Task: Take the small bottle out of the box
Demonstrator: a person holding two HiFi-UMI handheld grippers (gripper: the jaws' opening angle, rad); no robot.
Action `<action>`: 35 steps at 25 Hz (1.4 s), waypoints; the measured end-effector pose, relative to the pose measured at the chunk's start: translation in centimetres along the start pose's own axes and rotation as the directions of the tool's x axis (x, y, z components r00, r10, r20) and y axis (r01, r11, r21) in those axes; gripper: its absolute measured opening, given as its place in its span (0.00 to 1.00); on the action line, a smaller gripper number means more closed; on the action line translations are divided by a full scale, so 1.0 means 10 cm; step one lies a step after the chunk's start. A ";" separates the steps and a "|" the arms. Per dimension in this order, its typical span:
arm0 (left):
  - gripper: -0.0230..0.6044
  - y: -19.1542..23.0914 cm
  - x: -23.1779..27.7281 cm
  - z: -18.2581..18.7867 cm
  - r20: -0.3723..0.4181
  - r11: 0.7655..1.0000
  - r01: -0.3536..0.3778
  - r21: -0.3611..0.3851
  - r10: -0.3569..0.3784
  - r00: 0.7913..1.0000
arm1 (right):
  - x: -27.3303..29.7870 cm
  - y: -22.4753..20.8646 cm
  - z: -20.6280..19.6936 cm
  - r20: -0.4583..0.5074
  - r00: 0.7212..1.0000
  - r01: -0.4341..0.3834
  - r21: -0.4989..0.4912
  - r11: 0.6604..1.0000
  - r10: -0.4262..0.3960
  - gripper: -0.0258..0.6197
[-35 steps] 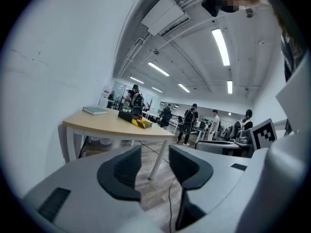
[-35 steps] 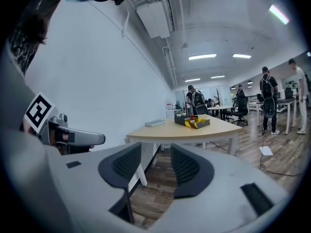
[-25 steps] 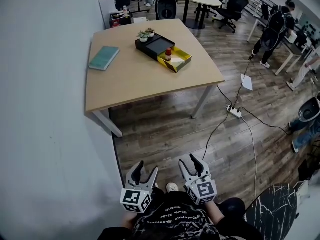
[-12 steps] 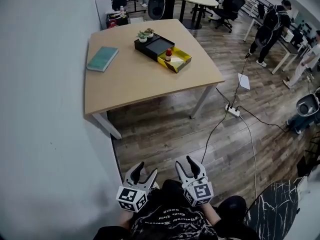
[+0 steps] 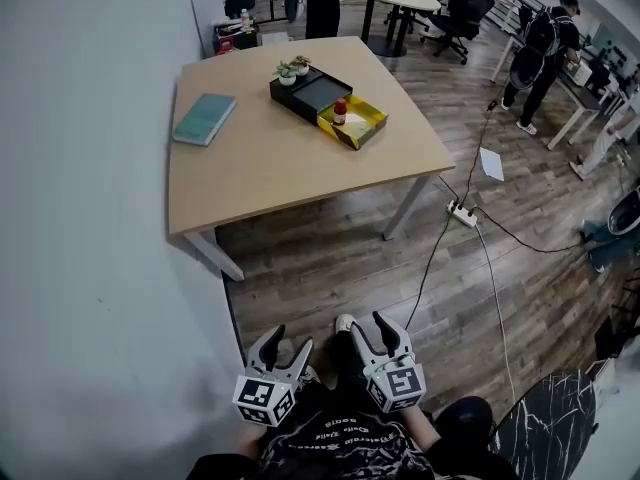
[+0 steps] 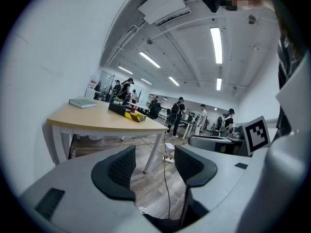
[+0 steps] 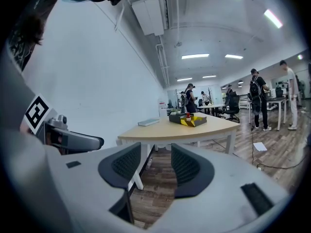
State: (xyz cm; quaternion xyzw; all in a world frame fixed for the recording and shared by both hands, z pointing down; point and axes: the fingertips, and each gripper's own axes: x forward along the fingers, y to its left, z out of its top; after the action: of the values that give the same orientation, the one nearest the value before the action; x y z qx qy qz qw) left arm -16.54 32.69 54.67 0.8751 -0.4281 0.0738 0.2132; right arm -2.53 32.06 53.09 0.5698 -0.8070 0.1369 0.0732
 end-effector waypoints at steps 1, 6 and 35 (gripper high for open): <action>0.44 0.03 0.05 0.02 0.001 1.000 -0.007 -0.002 0.007 1.000 | 0.06 -0.03 0.01 -0.004 1.000 -0.006 -0.002 1.000 0.006 0.36; 0.44 0.12 0.38 0.22 0.011 0.999 -0.036 -0.006 0.036 0.999 | 0.40 -0.28 0.14 -0.015 0.999 -0.039 -0.020 0.999 0.038 0.36; 0.44 0.13 2.53 1.03 0.039 0.994 -0.110 0.011 0.109 0.993 | 1.84 -2.09 0.81 0.012 0.993 -0.118 -0.038 0.992 0.119 0.36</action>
State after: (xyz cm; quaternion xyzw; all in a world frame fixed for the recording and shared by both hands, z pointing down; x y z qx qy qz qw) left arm -2.34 9.31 53.73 0.8530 -0.4788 0.0717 0.1948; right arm 11.15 6.47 53.33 0.5205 -0.8422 0.1222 0.0699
